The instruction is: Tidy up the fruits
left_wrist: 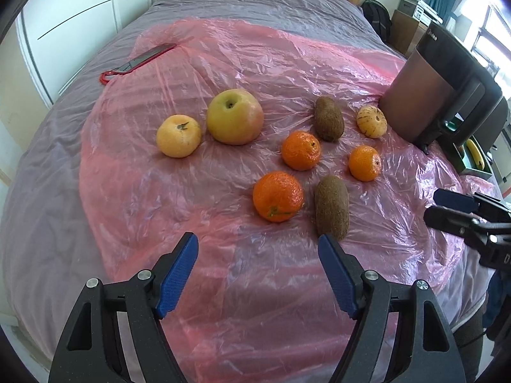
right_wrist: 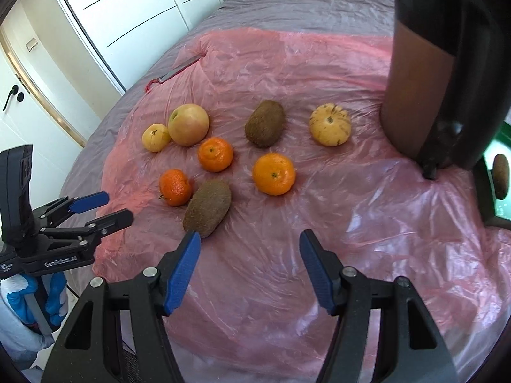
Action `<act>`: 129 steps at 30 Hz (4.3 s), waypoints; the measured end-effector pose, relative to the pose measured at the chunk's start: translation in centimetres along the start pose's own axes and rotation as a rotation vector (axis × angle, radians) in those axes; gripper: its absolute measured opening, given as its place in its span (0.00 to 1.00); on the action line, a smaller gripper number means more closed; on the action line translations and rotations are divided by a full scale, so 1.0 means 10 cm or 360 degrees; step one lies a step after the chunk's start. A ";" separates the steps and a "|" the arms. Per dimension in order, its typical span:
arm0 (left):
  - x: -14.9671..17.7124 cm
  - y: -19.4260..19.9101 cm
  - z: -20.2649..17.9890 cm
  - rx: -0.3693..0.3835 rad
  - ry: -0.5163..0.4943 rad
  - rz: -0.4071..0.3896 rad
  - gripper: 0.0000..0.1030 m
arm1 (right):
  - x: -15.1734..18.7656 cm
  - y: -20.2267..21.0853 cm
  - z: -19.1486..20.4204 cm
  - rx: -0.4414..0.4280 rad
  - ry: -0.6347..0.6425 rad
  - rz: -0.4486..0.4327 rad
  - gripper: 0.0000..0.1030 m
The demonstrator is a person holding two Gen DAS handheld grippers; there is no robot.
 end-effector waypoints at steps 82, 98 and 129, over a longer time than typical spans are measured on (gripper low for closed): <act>-0.40 -0.58 -0.17 0.0031 -0.0011 0.0067 0.39 | -0.77 -0.59 -0.28 -0.0009 0.0020 0.0013 0.54; -0.29 -0.11 -0.26 0.0062 0.0006 -0.0061 0.39 | -0.43 -0.03 -0.23 0.0033 0.0051 -0.0075 0.54; 0.13 0.90 -1.62 0.0095 -0.0349 -0.0257 0.39 | 0.82 1.34 -1.15 0.0187 -0.0246 -0.0361 0.54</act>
Point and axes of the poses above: each gripper's, at about its wrist camera, not at the fingertips, and y roughly against the way its jaws point, z to its left, x to its underside, the point moved 6 cm from there along -y, roughly the way its jaws point, and after that the axes turned 14 degrees about z, right-handed, at the moved point
